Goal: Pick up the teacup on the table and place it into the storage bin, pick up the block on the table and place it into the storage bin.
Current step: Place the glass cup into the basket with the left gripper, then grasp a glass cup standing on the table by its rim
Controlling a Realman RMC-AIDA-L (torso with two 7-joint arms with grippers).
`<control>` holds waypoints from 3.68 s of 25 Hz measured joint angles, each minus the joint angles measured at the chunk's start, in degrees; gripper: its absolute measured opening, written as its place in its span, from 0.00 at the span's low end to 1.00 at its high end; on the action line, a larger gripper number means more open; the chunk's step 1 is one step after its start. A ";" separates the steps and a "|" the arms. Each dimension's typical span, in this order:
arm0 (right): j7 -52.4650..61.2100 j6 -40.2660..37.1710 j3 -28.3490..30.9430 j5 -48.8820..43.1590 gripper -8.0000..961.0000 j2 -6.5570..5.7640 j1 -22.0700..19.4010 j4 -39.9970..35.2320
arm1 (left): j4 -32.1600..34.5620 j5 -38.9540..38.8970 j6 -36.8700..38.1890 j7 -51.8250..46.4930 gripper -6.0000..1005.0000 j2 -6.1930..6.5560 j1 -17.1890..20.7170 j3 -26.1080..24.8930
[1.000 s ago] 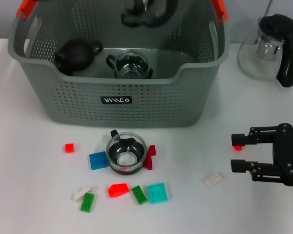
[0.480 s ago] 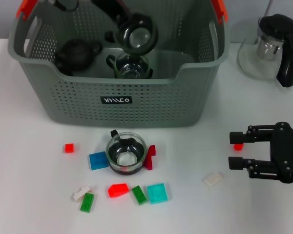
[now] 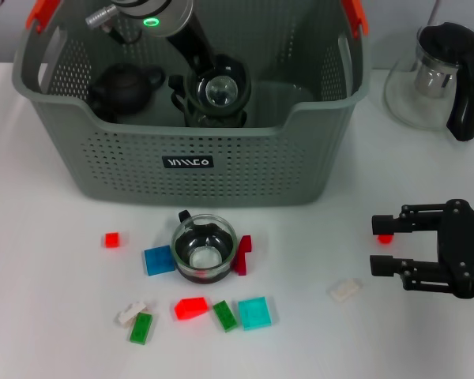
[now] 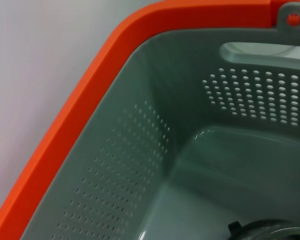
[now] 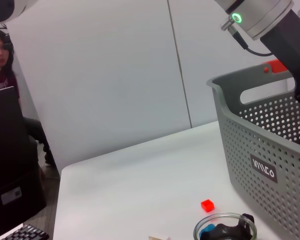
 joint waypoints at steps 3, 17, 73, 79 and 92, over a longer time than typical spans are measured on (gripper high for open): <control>0.00 0.10 -0.01 -0.02 0.62 0.00 0.13 0.49 | -1.68 0.05 -1.44 -0.19 0.06 0.20 -0.18 0.33; 0.27 0.53 -0.07 -0.10 0.62 0.00 0.20 0.65 | -4.94 0.12 -3.92 -2.38 0.10 1.89 -0.21 1.80; 0.59 0.42 -0.37 -0.09 0.62 -0.44 0.36 0.69 | 4.90 -56.14 49.11 42.64 0.68 -3.46 38.55 -40.01; 1.76 0.19 -0.35 -0.54 0.62 -0.61 0.22 0.73 | 12.91 -39.94 49.16 34.54 0.67 -3.90 34.73 -29.22; 4.39 1.80 1.30 -5.93 0.62 -0.81 0.33 0.59 | 20.06 -26.77 34.41 23.78 0.67 -5.03 27.71 -4.97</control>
